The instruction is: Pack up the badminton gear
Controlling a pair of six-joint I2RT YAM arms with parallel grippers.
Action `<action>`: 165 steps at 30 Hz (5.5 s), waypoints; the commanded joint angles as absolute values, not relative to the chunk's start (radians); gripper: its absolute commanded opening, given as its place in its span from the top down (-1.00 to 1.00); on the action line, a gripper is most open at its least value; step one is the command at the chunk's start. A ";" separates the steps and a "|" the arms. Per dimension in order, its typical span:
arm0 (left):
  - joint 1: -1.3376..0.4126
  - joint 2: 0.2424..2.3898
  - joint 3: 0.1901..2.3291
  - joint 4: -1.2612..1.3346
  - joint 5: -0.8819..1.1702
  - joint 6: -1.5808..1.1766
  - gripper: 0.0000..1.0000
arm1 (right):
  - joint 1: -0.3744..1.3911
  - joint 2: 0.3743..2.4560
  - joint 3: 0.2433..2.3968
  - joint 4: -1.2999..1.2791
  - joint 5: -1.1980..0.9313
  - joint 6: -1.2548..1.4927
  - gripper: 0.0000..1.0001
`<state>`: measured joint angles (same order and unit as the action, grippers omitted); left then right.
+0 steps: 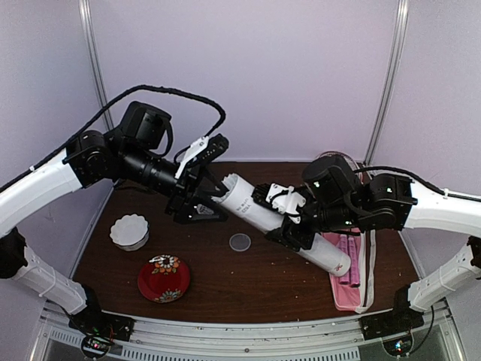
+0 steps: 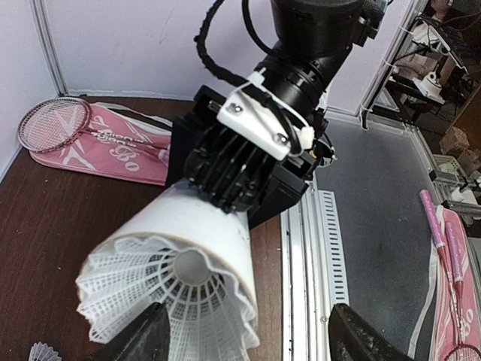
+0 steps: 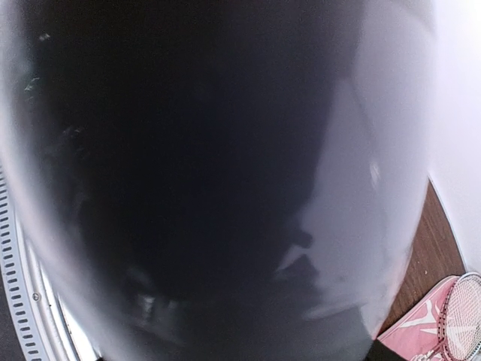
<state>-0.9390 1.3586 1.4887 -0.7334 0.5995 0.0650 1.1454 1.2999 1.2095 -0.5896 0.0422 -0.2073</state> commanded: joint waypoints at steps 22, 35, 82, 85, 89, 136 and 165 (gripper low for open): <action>-1.005 1.524 1.478 -0.560 0.758 0.030 -0.52 | 1.153 1.278 1.269 -0.432 0.045 -0.165 -0.14; -0.991 1.498 1.495 -0.588 0.714 0.037 -0.55 | 1.153 1.239 1.197 -0.338 0.044 -0.157 -0.13; -0.605 2.000 1.647 -0.595 -0.225 -0.068 -0.33 | 1.151 1.054 0.985 -0.389 0.144 -0.047 -0.15; -0.610 2.060 1.689 -0.610 -0.221 -0.066 -0.33 | 1.151 1.055 0.988 -0.392 0.146 -0.045 -0.15; -0.615 2.113 1.723 -0.632 -0.243 -0.060 -0.30 | 1.152 1.057 0.989 -0.394 0.149 -0.046 -0.15; -0.650 1.546 1.572 -0.670 0.039 -0.090 1.00 | 1.153 1.020 0.930 -0.379 0.162 -0.125 -0.15; -0.878 1.335 1.636 -0.645 0.526 -0.124 1.00 | 1.192 1.072 1.011 -0.380 0.100 -0.186 -0.13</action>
